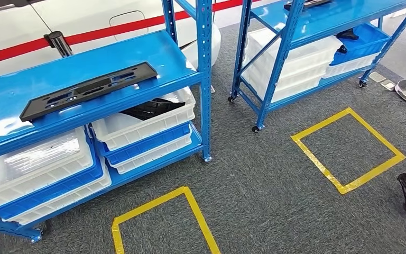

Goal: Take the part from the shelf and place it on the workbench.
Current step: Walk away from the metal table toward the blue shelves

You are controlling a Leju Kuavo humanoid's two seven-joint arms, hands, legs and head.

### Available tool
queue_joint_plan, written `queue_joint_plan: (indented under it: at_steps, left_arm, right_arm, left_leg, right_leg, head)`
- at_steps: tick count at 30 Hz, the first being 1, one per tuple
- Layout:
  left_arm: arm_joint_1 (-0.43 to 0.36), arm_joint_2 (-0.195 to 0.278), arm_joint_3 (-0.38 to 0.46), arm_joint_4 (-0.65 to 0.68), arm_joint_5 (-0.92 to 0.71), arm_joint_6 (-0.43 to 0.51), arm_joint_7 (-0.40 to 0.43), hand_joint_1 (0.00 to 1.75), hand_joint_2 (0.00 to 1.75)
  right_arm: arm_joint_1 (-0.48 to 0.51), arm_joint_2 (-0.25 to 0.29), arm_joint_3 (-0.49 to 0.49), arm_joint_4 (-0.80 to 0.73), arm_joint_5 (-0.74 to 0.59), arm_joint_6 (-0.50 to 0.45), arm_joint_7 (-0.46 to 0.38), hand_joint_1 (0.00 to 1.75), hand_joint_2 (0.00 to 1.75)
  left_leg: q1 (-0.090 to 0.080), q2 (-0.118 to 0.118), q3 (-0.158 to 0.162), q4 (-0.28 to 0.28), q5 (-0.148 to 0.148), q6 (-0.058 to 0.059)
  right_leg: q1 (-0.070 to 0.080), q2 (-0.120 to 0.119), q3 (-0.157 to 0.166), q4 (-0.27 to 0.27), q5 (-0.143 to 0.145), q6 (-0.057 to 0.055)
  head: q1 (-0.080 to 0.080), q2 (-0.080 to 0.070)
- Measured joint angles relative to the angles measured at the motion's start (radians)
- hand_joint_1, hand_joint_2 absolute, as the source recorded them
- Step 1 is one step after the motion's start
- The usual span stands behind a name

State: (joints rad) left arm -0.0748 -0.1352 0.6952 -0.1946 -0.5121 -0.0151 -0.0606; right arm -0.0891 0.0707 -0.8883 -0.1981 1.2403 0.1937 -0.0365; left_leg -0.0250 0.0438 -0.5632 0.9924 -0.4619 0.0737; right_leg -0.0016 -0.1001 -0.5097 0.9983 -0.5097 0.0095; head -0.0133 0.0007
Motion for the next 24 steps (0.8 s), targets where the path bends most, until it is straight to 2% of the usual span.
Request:
queue_joint_plan:
  at_steps: [2,4,5,6,7,8,10,11,12,13,15,17,19,20,21,22,23,24]
  left_arm:
    - [0.001,-0.001,0.003,0.0,0.0,-0.002,0.001,0.0,0.0]
    - [0.0,-0.002,0.006,0.0,0.0,-0.004,0.001,0.0,0.0]
    - [0.0,-0.003,0.007,0.0,0.0,-0.005,0.001,0.0,0.0]
    - [0.0,-0.004,0.007,0.0,0.0,-0.006,0.001,0.0,0.0]
    - [0.001,-0.004,0.007,0.0,-0.001,-0.006,0.001,0.0,0.0]
    - [0.003,-0.004,0.008,0.0,-0.001,-0.006,0.001,0.0,0.0]
    - [0.004,-0.004,0.008,0.0,-0.003,-0.005,0.001,0.0,0.0]
    - [0.004,-0.003,0.008,0.0,-0.005,-0.005,0.001,0.0,0.0]
    - [0.004,-0.003,0.009,0.0,-0.007,-0.004,0.001,0.0,0.0]
    - [0.004,-0.002,0.009,0.0,-0.01,-0.002,0.002,0.0,0.0]
    - [0.005,-0.001,0.009,0.0,-0.012,0.0,0.003,0.0,0.0]
    - [0.006,0.0,0.01,0.0,-0.013,0.001,0.002,0.0,0.0]
    - [0.003,0.001,0.01,0.0,-0.014,0.0,0.001,0.0,0.0]
    - [0.003,0.001,0.011,0.0,-0.015,-0.002,0.0,0.0,0.0]
    - [0.003,0.001,0.012,0.0,-0.015,-0.002,0.0,0.0,0.0]
    - [0.004,0.001,0.013,0.0,-0.015,-0.003,0.0,0.0,0.44]
    - [0.004,0.001,0.015,0.0,-0.015,-0.003,0.0,0.0,0.87]
    - [0.005,0.001,0.016,0.0,-0.015,-0.004,0.0,0.0,1.31]
  right_arm:
    - [-0.001,0.0,0.0,0.0,0.001,0.001,0.0,0.0,0.0]
    - [0.002,-0.002,0.0,0.0,0.001,0.002,0.0,0.0,0.0]
    - [0.004,-0.003,0.0,0.0,0.001,0.003,0.0,0.0,0.0]
    - [0.006,-0.005,0.0,0.0,0.001,0.003,0.0,0.0,0.0]
    - [0.007,-0.006,0.0,0.0,0.002,0.003,0.0,0.0,0.0]
    - [0.008,-0.008,0.0,0.0,0.003,0.004,0.0,0.0,0.0]
    - [0.008,-0.01,0.0,0.0,0.004,0.004,0.0,0.0,0.0]
    - [0.007,-0.01,0.0,0.0,0.005,0.005,0.0,0.0,0.0]
    - [0.006,-0.009,0.0,0.001,0.005,0.006,-0.001,0.0,0.0]
    - [0.005,-0.009,0.001,0.001,0.006,0.007,-0.002,0.0,0.0]
    - [0.004,-0.007,0.002,0.001,0.009,0.008,-0.004,0.0,0.0]
    - [0.004,-0.007,0.004,0.0,0.015,0.007,-0.005,0.0,0.0]
    - [0.005,-0.006,0.006,0.0,0.02,0.009,-0.005,0.0,0.0]
    - [0.006,-0.006,0.006,0.0,0.022,0.01,-0.004,0.0,0.0]
    - [0.007,-0.005,0.006,0.0,0.024,0.011,-0.004,0.0,0.0]
    - [0.007,-0.005,0.007,0.0,0.025,0.011,-0.003,0.0,0.0]
    - [0.007,-0.005,0.007,0.0,0.026,0.011,-0.002,0.0,0.0]
    - [0.006,-0.004,0.008,0.0,0.028,0.011,0.0,0.0,0.0]
  left_leg:
    - [0.01,-0.021,0.015,-0.025,0.015,0.003]
    - [0.016,-0.043,0.019,-0.032,0.021,0.003]
    - [0.016,-0.055,0.018,-0.032,0.021,0.002]
    - [0.017,-0.067,0.018,-0.032,0.02,0.001]
    - [0.018,-0.079,0.02,-0.031,0.019,-0.001]
    - [0.021,-0.091,0.022,-0.03,0.017,-0.005]
    - [0.024,-0.113,0.024,-0.021,0.01,-0.018]
    - [0.024,-0.121,0.023,-0.014,0.005,-0.026]
    - [0.022,-0.128,0.02,-0.008,0.0,-0.033]
    - [0.022,-0.132,0.017,-0.004,-0.003,-0.038]
    - [0.026,-0.136,0.013,0.002,-0.006,-0.043]
    - [0.029,-0.105,-0.006,0.045,-0.033,-0.051]
    - [0.031,-0.062,-0.066,0.165,-0.093,-0.061]
    - [0.033,-0.052,-0.105,0.235,-0.121,-0.063]
    - [0.034,-0.047,-0.136,0.288,-0.136,-0.064]
    - [0.034,-0.046,-0.15,0.307,-0.131,-0.061]
    - [0.034,-0.045,-0.143,0.283,-0.106,-0.056]
    - [0.031,-0.038,-0.117,0.225,-0.068,-0.046]
  right_leg:
    - [0.003,0.039,-0.019,0.047,-0.024,0.003]
    - [-0.002,0.085,-0.083,0.176,-0.078,0.0]
    - [-0.005,0.093,-0.116,0.241,-0.101,0.002]
    - [-0.008,0.095,-0.14,0.281,-0.111,0.007]
    - [-0.011,0.096,-0.144,0.281,-0.103,0.016]
    - [-0.016,0.097,-0.127,0.24,-0.078,0.03]
    - [-0.028,0.117,-0.065,0.098,-0.014,0.054]
    - [-0.032,0.127,-0.042,0.044,0.006,0.055]
    - [-0.034,0.134,-0.028,0.014,0.016,0.05]
    - [-0.033,0.136,-0.024,0.007,0.016,0.04]
    - [-0.033,0.122,-0.02,0.007,0.017,0.024]
    - [-0.034,0.109,-0.016,0.006,0.017,0.013]
    - [-0.03,0.092,-0.014,0.006,0.013,0.004]
    - [-0.027,0.083,-0.014,0.006,0.011,0.0]
    - [-0.024,0.074,-0.014,0.006,0.009,-0.002]
    - [-0.021,0.064,-0.012,0.006,0.007,-0.005]
    - [-0.018,0.056,-0.01,0.006,0.005,-0.008]
    - [-0.014,0.049,-0.006,0.006,0.002,-0.01]
  head:
    - [0.001,0.0]
    - [0.004,0.0]
    - [0.006,0.0]
    - [0.007,0.0]
    - [0.007,0.0]
    - [0.007,0.0]
    - [0.009,0.0]
    - [0.01,0.0]
    - [0.011,0.0]
    - [0.011,0.0]
    - [0.009,0.0]
    - [0.006,0.0]
    - [0.001,0.0]
    - [0.001,0.0]
    - [0.001,0.0]
    - [0.001,0.0]
    - [0.001,0.0]
    - [0.001,0.0]
